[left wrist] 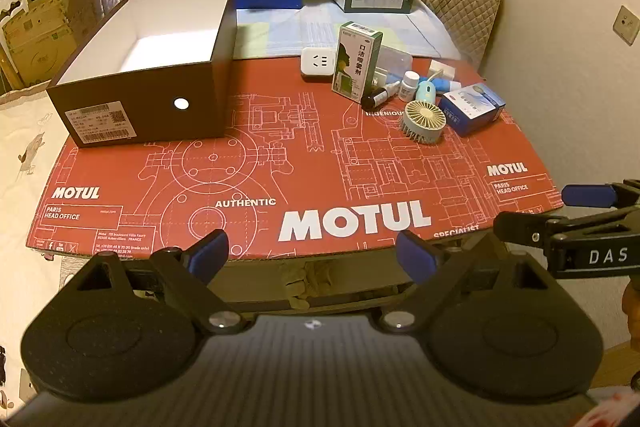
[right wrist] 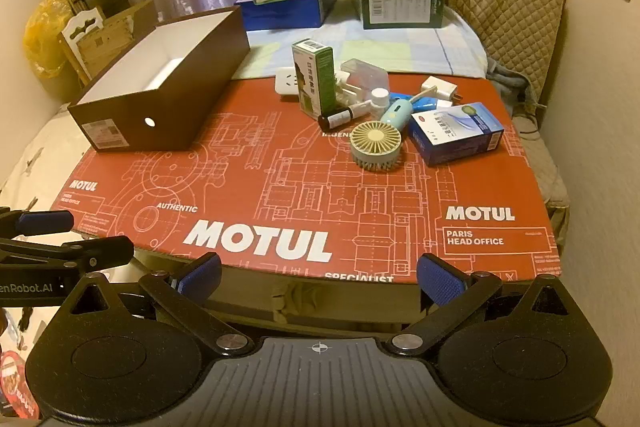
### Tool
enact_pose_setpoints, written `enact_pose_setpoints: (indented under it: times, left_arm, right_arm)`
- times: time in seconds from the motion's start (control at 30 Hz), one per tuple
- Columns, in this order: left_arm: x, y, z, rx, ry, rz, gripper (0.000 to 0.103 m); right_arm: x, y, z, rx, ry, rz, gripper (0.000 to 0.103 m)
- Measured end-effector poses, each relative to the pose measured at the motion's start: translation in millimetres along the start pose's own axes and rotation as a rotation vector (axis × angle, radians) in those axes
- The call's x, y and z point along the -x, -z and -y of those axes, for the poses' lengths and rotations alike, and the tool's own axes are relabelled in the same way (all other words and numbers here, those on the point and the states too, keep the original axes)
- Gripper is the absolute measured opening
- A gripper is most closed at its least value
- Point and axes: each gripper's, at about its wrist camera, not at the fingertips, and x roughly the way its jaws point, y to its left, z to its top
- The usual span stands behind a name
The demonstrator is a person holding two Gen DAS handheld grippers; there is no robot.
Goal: Organize rigid objects
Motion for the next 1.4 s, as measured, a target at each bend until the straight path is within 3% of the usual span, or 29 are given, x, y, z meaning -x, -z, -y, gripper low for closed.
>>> enact_pose_setpoints:
  times: [1.4]
  left_arm:
    - [-6.1, -10.3, 4.2, 0.015, -0.015, -0.019, 0.089]
  right_arm:
    - [-5.8, -9.0, 10.8, 0.004, -0.006, -0.010, 0.101]
